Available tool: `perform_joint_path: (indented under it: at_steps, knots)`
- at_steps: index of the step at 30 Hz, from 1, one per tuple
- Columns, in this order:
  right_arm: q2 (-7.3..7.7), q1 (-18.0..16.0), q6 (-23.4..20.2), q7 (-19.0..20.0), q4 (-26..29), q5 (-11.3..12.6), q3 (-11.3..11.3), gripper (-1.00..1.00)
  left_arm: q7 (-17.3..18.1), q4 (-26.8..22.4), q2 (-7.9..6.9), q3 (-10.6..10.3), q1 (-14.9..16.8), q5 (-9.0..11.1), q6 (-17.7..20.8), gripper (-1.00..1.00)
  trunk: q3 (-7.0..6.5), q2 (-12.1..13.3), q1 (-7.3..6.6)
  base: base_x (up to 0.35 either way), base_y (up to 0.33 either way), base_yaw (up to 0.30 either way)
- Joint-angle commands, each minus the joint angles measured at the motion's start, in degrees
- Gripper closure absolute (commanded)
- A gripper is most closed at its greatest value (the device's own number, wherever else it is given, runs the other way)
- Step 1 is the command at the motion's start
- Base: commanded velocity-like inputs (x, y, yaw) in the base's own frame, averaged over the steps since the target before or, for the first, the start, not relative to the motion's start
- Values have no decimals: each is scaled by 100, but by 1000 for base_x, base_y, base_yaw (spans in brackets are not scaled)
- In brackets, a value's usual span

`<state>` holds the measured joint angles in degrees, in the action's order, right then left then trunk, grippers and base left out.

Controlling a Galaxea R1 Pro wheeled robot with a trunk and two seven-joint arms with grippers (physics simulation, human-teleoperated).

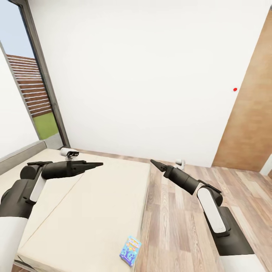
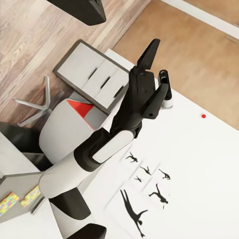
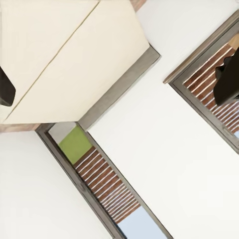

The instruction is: Put all the toys in the child's room - the three board games (two on the bed and one on the table), the two jigsaw puzzles on the table, and the tennis ball on the table - inside the toy box on the table in the child's room.

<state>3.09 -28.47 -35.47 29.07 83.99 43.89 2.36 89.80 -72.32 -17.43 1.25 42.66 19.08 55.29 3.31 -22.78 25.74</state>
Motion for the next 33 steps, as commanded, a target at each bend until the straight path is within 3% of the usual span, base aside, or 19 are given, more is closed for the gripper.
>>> perform_joint_path:
  at_steps: [1, 21, 33]
  knots:
    - [2, -7, -30, -6, 4, 34, 2, -100, 20, -1, -1, -2, 5, -4, 61, -100, 13, -13, 4, 0, -50, 33]
    - [8, -4, -39, 6, 12, 36, 2, -100, 20, -1, 3, -2, 5, 0, 59, -100, 0, -13, 4, -20, -55, 221]
    - [7, -5, -39, 28, 12, 41, 2, -100, 20, -1, 2, -2, 5, 0, 59, -100, -4, -13, 4, -3, -6, 50]
